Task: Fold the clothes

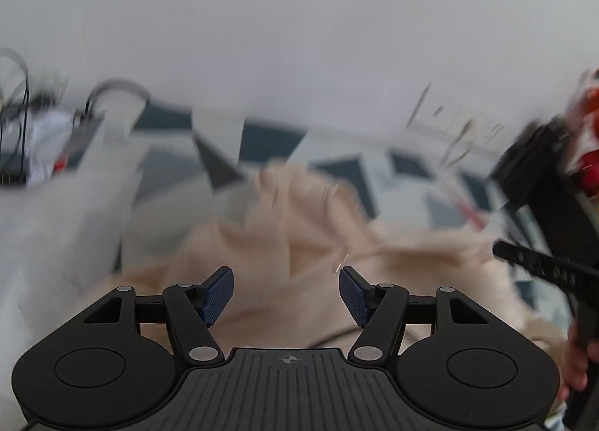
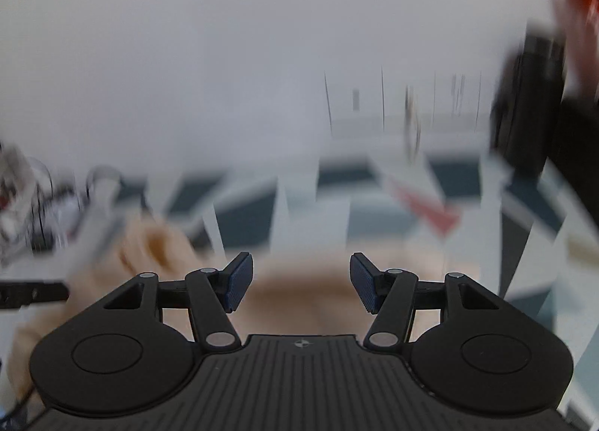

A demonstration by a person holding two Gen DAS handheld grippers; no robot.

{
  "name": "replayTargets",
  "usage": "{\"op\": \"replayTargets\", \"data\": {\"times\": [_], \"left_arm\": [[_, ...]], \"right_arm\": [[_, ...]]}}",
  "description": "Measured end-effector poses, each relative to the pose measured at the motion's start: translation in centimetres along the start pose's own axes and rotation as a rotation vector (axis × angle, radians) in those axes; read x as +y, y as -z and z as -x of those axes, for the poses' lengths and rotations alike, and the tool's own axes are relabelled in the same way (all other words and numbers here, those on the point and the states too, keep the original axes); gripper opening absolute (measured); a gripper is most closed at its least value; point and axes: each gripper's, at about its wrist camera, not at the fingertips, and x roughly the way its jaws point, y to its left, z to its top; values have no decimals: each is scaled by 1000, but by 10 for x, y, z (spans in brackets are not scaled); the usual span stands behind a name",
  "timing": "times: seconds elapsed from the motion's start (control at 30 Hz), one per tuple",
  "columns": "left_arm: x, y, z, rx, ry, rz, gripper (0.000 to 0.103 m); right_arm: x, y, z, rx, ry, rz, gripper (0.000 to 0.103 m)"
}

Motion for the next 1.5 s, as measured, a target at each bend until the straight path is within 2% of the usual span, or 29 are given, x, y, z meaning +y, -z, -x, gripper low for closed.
{"op": "replayTargets", "data": {"times": [0.07, 0.17, 0.27, 0.4, 0.57, 0.7, 0.83, 0.9, 1.03, 1.07, 1.13, 1.17, 1.23, 1.33, 1.4, 1.5], "left_arm": [[-3, 12, -17, 27, -47, -1, 59], [-3, 22, -25, 35, -91, -9, 60], [0, 22, -28, 50, -88, -27, 60], [-11, 9, -47, 54, -100, -98, 60], [-19, -2, -87, 51, -89, -231, 63], [-7, -13, -111, 43, -45, -254, 63], [14, -31, -132, 18, -11, -254, 62], [23, -46, -140, -20, 12, -232, 62], [44, -88, -146, -156, -8, -107, 63], [50, -98, -148, -170, -21, -69, 63], [56, -110, -146, -167, 12, -45, 63], [56, -111, -142, -164, 29, -67, 64], [56, -106, -132, -155, 45, -132, 77], [66, -83, -121, -110, 39, -195, 80], [77, -67, -119, -62, 21, -192, 80], [94, -50, -113, -8, 42, -146, 82]], "right_arm": [[-7, 12, -21, 64, 14, 8, 59], [-18, 20, -40, 117, 51, 25, 59], [-28, 24, -53, 142, 54, 47, 59], [-25, 22, -67, 163, 74, 88, 59], [-19, 15, -83, 177, 118, 118, 59], [-11, 9, -95, 175, 172, 135, 62], [-1, -2, -109, 156, 228, 165, 63], [0, -16, -115, 134, 255, 147, 63], [-9, -56, -116, -32, 291, 23, 64], [-12, -65, -116, -69, 298, -14, 64], [-20, -79, -118, -83, 298, -93, 64], [-24, -82, -116, -74, 289, -112, 64], [-31, -79, -105, -83, 292, -99, 64], [-43, -67, -87, -82, 297, -70, 64], [-51, -50, -79, -38, 297, -45, 64], [-57, -27, -86, 63, 320, -21, 64]]}}
